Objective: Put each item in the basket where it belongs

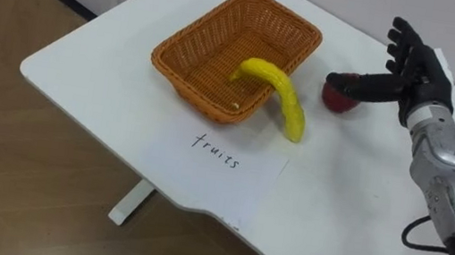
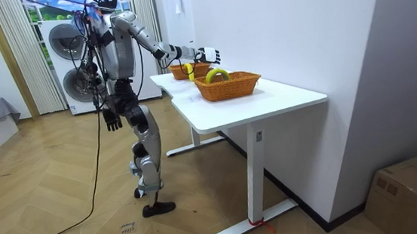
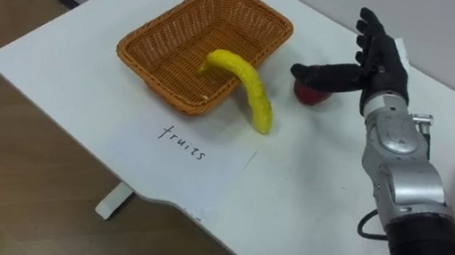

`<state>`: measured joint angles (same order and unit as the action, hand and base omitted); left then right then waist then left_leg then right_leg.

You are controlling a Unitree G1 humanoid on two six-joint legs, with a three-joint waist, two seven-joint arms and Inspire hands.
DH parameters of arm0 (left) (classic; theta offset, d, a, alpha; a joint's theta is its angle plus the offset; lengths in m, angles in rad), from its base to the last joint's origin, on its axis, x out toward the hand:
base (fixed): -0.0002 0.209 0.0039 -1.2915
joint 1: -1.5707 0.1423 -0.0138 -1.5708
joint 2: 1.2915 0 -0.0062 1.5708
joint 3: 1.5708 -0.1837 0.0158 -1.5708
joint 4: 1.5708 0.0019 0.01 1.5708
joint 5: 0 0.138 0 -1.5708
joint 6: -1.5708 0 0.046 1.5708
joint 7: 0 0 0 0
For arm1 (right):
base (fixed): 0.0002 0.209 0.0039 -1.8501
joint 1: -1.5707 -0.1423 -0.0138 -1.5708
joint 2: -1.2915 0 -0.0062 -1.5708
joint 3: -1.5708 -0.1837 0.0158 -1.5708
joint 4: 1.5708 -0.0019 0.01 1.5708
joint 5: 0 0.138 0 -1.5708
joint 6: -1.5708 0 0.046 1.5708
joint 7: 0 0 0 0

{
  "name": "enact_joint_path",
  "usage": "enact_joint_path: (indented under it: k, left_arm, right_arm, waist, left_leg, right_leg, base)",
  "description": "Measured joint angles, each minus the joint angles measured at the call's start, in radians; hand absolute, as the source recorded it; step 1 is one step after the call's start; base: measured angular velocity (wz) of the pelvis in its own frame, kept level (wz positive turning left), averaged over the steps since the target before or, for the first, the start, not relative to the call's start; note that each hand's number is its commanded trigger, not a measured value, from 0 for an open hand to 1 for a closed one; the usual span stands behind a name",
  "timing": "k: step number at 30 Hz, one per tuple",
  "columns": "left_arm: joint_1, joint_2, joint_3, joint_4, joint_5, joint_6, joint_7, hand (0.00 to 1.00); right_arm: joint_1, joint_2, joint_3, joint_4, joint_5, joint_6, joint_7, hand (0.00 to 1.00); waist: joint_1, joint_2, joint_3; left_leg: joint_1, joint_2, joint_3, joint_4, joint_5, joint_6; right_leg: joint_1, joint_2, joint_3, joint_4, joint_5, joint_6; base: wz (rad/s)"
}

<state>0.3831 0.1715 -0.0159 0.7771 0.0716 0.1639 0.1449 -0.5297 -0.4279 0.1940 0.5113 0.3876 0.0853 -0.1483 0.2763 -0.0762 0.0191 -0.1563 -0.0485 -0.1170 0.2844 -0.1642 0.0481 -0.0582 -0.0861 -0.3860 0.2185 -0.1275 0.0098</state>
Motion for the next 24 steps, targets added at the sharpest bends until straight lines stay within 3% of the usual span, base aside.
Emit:
enact_joint_path:
  k: [17, 24]
  left_arm:
    - [-0.005, -0.002, 0.000, 0.029, -0.003, -0.004, -0.010, 0.00]
    - [-0.042, -0.003, 0.000, 0.079, -0.006, -0.006, -0.010, 0.00]
  right_arm:
    - [0.000, 0.007, 0.000, 0.016, -0.001, -0.001, 0.022, 0.00]
    - [-0.008, 0.014, -0.004, 0.114, -0.001, -0.006, 0.021, 0.00]
  waist:
    - [0.002, 0.001, 0.0013]
    - [0.005, 0.000, 0.0015]
  left_leg:
    - [-0.016, -0.001, 0.003, 0.003, 0.001, -0.001]
    - [-0.041, -0.001, 0.002, 0.007, 0.003, -0.001]
  right_leg:
    - [-0.011, -0.001, 0.001, -0.001, -0.007, 0.000]
    - [-0.034, -0.001, -0.001, 0.000, -0.007, -0.001]
  base:
    - [0.00]
    - [0.00]
